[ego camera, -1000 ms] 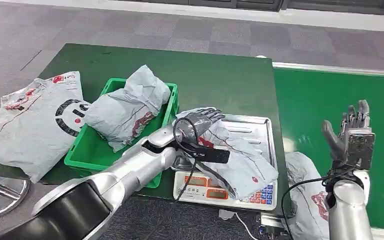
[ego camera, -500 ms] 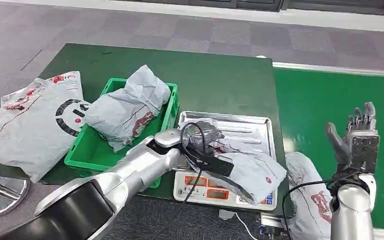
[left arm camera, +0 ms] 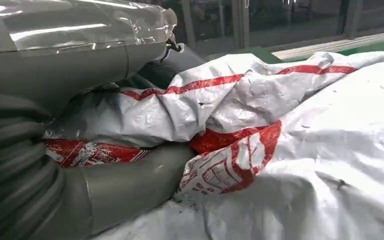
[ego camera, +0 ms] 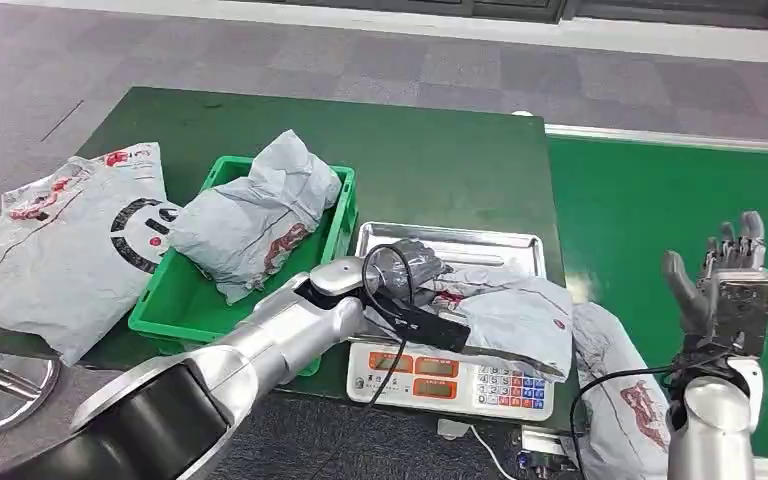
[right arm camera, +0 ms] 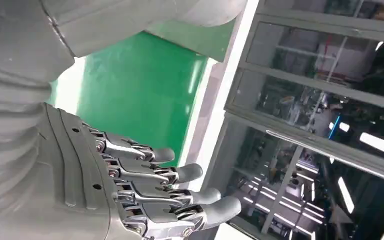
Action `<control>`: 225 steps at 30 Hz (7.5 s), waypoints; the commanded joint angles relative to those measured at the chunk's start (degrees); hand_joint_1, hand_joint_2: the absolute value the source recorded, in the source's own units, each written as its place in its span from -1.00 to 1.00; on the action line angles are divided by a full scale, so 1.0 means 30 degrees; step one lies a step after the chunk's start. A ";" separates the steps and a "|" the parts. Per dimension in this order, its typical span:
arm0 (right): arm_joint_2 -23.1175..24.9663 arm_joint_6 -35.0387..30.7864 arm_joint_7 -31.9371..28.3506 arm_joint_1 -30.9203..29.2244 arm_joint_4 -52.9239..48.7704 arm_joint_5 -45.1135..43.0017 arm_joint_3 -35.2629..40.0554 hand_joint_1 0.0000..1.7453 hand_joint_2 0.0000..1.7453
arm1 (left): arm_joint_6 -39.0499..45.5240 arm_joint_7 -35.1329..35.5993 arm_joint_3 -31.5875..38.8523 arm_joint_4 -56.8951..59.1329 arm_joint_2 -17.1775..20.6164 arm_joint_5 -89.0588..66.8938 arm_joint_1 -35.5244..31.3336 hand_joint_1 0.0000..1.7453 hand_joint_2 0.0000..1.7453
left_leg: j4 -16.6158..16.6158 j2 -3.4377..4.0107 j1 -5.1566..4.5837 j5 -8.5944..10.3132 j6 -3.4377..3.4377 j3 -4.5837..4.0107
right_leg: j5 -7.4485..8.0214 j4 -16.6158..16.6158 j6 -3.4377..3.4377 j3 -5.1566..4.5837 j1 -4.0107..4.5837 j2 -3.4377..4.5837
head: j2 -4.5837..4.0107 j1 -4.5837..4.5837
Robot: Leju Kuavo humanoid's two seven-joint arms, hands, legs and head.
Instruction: Moved the parcel from conveyor to table for the left to box.
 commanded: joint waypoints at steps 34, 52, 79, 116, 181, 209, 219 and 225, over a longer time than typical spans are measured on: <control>-0.1759 -0.0604 -0.0036 -0.1238 0.3240 -0.3814 0.3509 -1.00 1.00 | 1.3144 0.9847 0.5968 -0.0838 0.3385 -1.0937 -0.2695 1.00 1.00 | -0.0021 0.0044 0.0013 0.0004 -0.0010 0.0038 | 0.0006 -0.0022 -0.0026 0.0052 0.0022 0.0010 | 0.0000 0.0000; -0.2047 -0.0011 -0.0096 0.0349 0.2358 -0.3333 0.2438 -1.00 1.00 | -0.3605 1.4854 0.6844 0.1409 0.6728 -1.3702 -0.2130 1.00 1.00 | -0.0061 0.0022 0.0027 0.0022 -0.0038 0.0048 | -0.0002 -0.0022 -0.0036 0.0033 0.0031 0.0001 | 0.0000 0.0000; -0.2867 -0.1160 0.2156 0.1608 0.2206 -0.0584 0.2584 -1.00 1.00 | 0.7226 1.3246 1.0450 0.0189 0.5493 -1.2574 -0.2181 -1.00 1.00 | -0.0045 0.0003 0.0022 0.0017 -0.0050 0.0041 | -0.0012 -0.0019 -0.0053 0.0035 0.0028 -0.0022 | 0.0000 0.0000; -0.1729 0.1042 0.1412 0.0568 0.1451 0.1147 0.5023 -1.00 1.00 | -0.8162 -0.1324 1.7015 -0.1419 0.3144 1.2061 -0.0135 -1.00 1.00 | -0.0089 0.0123 0.0016 0.0004 -0.0057 0.0097 | 0.0009 -0.0045 -0.0062 0.0052 0.0025 0.0090 | 0.0000 0.0000; -0.5300 0.5807 1.3111 0.6954 -0.0112 1.9894 0.7782 -1.00 1.00 | -0.3579 -0.1981 0.9785 -0.2439 0.1808 1.2981 0.1383 -1.00 1.00 | -0.0074 0.0049 0.0011 -0.0059 -0.0038 0.0091 | -0.0062 -0.0043 -0.0052 0.0070 0.0021 0.0000 | 0.0000 0.0000; -0.9005 0.9268 0.9228 0.5910 0.0890 1.4608 1.1462 1.00 1.00 | -0.3375 -0.1582 0.9513 -0.2233 0.1663 1.2698 0.1067 -1.00 1.00 | -0.0059 0.0057 0.0024 -0.0060 -0.0032 0.0140 | -0.0070 -0.0043 -0.0060 0.0111 0.0035 -0.0001 | 0.0000 0.0000; -0.4685 -0.1689 0.6642 0.3305 -0.2171 1.4403 0.7160 1.00 1.00 | -0.3268 -0.2243 0.9974 -0.3419 0.2640 1.2894 0.2278 -1.00 1.00 | -0.0082 0.0238 0.0008 -0.0071 -0.0052 0.0138 | -0.0024 -0.0018 -0.0090 0.0040 0.0020 0.0200 | 0.0000 -0.0007; -0.4692 -0.4359 0.5580 0.5251 -0.6126 1.1650 0.4061 1.00 1.00 | -0.3330 -0.2188 0.9894 -0.2965 0.2265 1.2956 0.1675 -1.00 1.00 | -0.0066 0.0104 0.0004 -0.0073 -0.0056 0.0106 | -0.0071 0.0004 -0.0088 0.0044 0.0017 0.0062 | 0.0000 0.0000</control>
